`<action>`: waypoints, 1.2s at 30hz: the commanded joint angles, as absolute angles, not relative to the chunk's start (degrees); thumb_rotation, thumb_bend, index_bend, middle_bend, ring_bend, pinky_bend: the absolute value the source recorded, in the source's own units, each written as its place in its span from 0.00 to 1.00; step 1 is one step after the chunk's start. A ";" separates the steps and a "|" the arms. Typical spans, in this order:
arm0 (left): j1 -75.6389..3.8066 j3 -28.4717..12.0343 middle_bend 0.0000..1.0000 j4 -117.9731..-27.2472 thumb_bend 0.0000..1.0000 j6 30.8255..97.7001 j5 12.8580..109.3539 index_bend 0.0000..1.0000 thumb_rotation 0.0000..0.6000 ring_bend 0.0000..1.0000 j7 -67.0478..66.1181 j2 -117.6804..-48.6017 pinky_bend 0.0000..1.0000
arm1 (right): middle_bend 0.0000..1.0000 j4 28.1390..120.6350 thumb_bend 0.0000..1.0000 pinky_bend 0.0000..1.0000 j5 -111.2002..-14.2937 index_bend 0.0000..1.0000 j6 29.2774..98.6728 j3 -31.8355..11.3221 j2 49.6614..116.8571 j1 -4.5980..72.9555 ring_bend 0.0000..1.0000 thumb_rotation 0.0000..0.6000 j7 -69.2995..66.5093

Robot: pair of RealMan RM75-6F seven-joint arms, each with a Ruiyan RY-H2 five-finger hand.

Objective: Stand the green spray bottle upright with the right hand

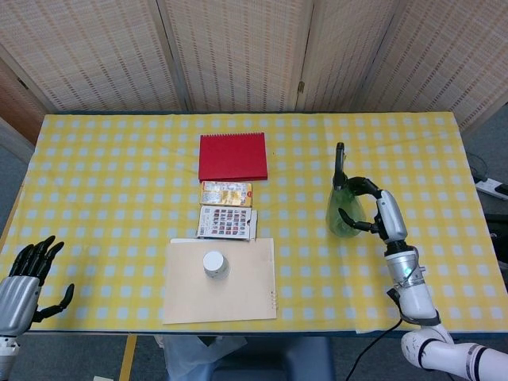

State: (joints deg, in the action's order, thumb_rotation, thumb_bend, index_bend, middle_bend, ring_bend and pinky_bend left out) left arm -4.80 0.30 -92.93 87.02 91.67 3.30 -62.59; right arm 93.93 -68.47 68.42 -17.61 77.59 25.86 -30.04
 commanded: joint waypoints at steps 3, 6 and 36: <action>-4.84 0.30 0.03 -92.93 0.48 86.86 91.57 0.00 0.55 0.02 3.20 -62.63 0.00 | 0.59 90.74 0.38 0.44 -67.36 0.61 66.39 -18.57 78.75 23.33 0.53 1.00 -39.02; -4.83 0.32 0.03 -92.97 0.48 86.89 91.63 0.00 0.55 0.02 3.18 -62.62 0.00 | 0.59 87.69 0.38 0.44 -69.71 0.61 66.02 -17.85 80.09 23.14 0.53 1.00 -42.75; -5.10 0.57 0.03 -92.70 0.48 86.59 92.08 0.00 0.55 0.02 3.49 -62.64 0.00 | 0.22 76.98 0.38 0.18 -85.29 0.17 69.29 -8.57 81.14 22.25 0.24 1.00 -49.79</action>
State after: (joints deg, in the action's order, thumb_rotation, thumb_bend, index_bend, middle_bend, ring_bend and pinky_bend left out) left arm -5.10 0.56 -92.70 86.59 92.09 3.49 -62.64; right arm 77.01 -85.01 68.95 -8.82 81.37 22.50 -50.01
